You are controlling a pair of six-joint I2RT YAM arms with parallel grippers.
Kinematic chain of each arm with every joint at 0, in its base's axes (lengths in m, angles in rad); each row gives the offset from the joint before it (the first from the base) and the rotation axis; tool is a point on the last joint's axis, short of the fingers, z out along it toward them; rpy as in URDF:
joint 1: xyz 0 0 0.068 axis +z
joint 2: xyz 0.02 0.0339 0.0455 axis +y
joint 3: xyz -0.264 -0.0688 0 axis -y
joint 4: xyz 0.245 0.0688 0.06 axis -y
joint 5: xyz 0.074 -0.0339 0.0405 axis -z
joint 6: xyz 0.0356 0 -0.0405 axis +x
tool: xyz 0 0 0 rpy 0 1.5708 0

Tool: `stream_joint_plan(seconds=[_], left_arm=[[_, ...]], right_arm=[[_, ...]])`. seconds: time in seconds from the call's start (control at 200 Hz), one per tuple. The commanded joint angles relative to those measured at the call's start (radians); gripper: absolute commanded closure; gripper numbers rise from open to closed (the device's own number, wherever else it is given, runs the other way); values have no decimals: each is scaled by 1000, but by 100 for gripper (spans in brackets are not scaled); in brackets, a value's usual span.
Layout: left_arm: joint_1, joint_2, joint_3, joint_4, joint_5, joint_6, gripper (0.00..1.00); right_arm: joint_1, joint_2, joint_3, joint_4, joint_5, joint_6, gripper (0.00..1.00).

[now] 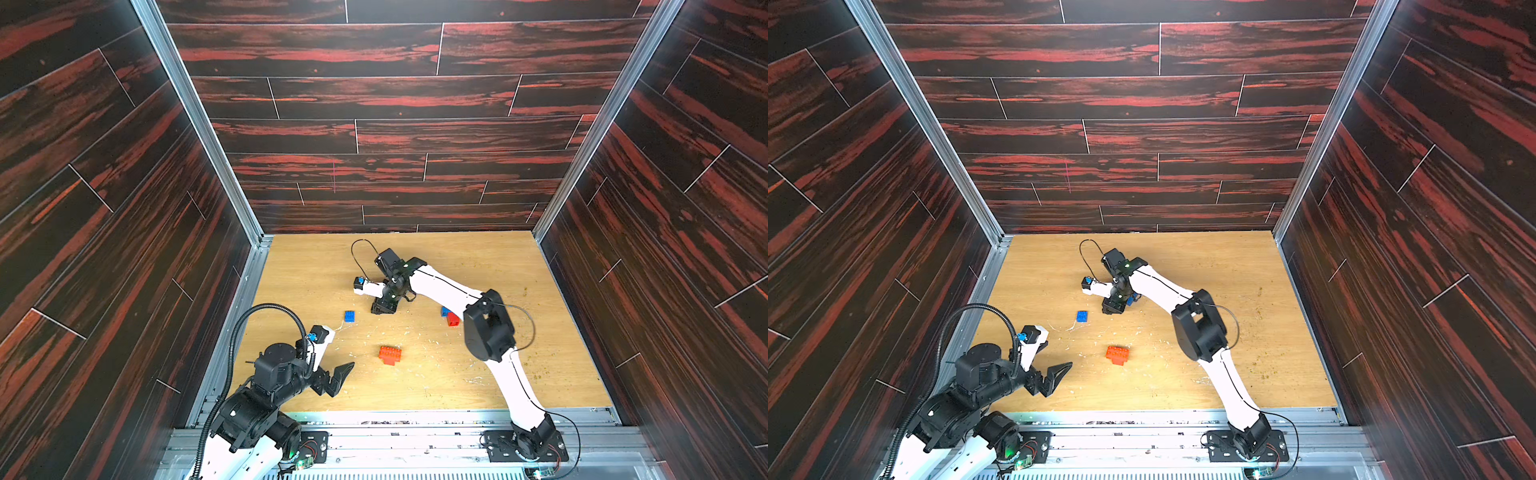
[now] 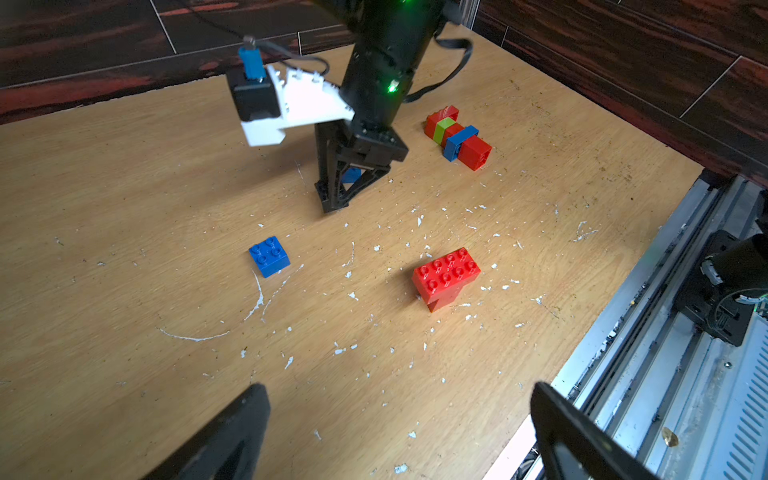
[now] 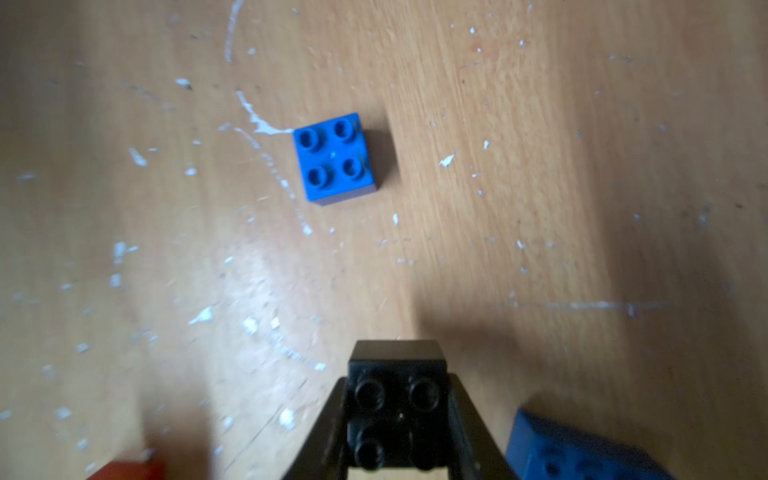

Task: Assemble the letter f with lego
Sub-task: Pick up the lego brick from the center of the board.

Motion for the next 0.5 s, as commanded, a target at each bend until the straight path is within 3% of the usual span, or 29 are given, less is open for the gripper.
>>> stream_joint_plan(seconds=[0.0,0.496], left_arm=[[-5,5,-8,9,5,2,0],[-4,11,-10,10,-1,1,0]], right_arm=[[10,-92,-89,43,-2,29,68],[76,-463,-536,144,42,79,68]])
